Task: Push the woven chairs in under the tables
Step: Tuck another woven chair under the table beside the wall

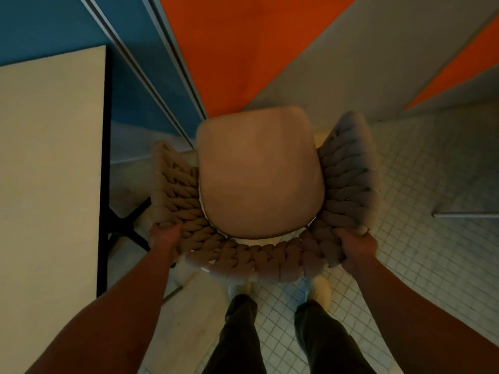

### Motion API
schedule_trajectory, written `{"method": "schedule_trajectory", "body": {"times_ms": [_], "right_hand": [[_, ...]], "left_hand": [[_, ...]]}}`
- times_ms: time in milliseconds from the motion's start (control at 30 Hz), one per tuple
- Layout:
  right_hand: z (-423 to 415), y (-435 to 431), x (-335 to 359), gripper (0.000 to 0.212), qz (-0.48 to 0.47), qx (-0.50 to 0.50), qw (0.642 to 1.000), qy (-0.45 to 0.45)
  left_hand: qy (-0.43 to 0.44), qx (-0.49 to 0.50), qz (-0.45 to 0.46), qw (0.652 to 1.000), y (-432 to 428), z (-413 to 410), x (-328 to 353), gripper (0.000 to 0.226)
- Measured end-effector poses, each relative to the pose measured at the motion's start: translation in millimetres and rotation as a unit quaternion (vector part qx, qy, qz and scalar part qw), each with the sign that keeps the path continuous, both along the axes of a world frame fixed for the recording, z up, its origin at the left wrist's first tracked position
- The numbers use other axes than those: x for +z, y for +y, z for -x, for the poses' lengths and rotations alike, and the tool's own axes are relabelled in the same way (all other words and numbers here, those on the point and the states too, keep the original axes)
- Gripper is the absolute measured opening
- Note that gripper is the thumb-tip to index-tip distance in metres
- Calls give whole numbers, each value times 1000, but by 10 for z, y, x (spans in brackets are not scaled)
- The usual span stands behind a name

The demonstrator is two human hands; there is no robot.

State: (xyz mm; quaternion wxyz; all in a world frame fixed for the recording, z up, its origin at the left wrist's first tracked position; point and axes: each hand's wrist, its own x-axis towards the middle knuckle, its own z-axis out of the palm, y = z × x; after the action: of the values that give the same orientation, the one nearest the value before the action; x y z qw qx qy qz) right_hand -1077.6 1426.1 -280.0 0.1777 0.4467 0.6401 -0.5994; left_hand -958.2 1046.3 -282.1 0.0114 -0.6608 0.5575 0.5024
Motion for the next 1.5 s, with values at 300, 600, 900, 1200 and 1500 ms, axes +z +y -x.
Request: {"method": "schedule_trajectory", "body": {"times_ms": [300,600,900,1200,1500], "right_hand": [[17,13,3,47,-10,14,1000,-22],[152,182,94,49,18,57,997,-44],[316,258,172,32,-40,154,986,-57],[284,210,-76,53,-14,61,998,-30],[250,143,35,31,7,37,999,-15]], "left_hand": [[13,32,11,999,190,-61,38,99],[57,140,0,989,841,-258,-46,75],[9,149,12,989,1355,-316,-2,68],[67,202,-8,977,689,-207,-5,60],[71,74,-38,994,172,-8,170,74]]}}
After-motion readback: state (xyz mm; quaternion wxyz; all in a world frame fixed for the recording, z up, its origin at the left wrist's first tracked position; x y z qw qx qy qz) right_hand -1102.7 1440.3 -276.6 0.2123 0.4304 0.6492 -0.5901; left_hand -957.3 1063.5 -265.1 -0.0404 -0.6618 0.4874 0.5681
